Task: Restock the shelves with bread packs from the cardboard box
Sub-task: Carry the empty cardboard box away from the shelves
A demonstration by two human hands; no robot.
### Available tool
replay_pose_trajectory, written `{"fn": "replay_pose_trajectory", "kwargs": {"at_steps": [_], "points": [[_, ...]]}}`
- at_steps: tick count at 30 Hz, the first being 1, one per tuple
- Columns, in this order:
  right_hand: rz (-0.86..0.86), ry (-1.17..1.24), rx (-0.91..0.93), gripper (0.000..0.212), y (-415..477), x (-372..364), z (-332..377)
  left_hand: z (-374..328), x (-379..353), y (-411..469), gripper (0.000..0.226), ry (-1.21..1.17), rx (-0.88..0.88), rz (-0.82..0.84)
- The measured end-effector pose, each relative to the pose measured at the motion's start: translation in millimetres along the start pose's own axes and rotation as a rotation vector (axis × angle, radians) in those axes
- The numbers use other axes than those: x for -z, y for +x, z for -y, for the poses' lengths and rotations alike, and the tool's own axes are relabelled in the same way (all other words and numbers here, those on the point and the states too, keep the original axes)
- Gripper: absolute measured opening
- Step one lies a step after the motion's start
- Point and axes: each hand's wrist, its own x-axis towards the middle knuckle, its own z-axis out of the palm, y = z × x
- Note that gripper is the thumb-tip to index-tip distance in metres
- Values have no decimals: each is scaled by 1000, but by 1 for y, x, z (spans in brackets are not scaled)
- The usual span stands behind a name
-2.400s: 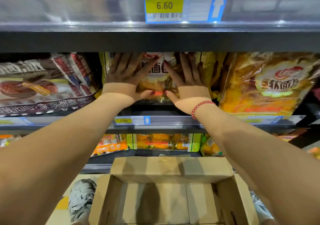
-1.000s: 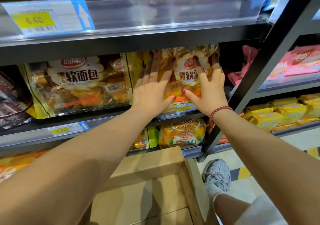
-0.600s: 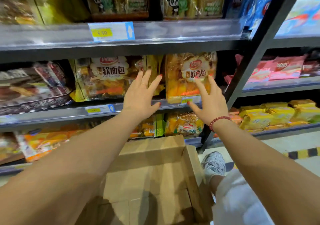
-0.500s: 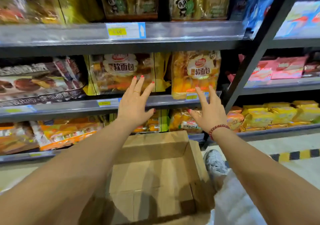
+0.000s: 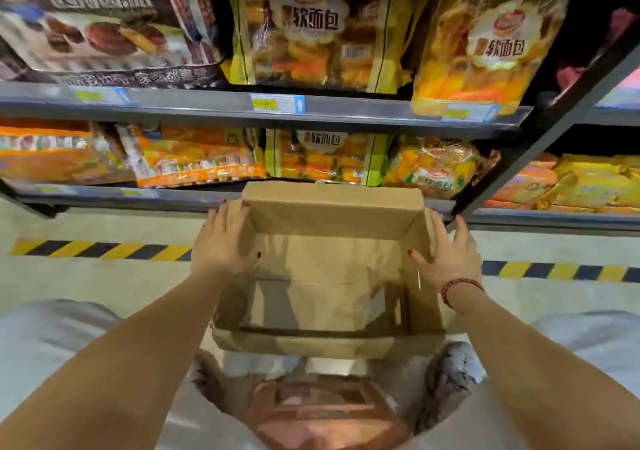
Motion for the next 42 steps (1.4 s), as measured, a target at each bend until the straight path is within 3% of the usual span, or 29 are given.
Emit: {"fn": "replay_pose_trajectory", "kwargs": {"at_steps": [8,12,16,21,30,39,42], "points": [[248,159,-243,108,-15,-59,-30,47,-75,9,103,-169,115,228],[287,153,-245,119,-18,-75,-36,58,-92,14,108,-306,136,234],[223,135,-237,109,-15,-82,-32,58,-97,10,113,-361,136,181],[266,179,-261,102,-13,-78,-32,50,-86,11,113,-406,144,160],[297,193,-180,92,-42,22,3,57,12,-43,110,-354,204,161],[402,97,-14,94,-68,140,87,93,139,-153,110,-456,446,138],[420,79,56,82,-71,166,134,117,177,-191,109,-477,545,88]]}}
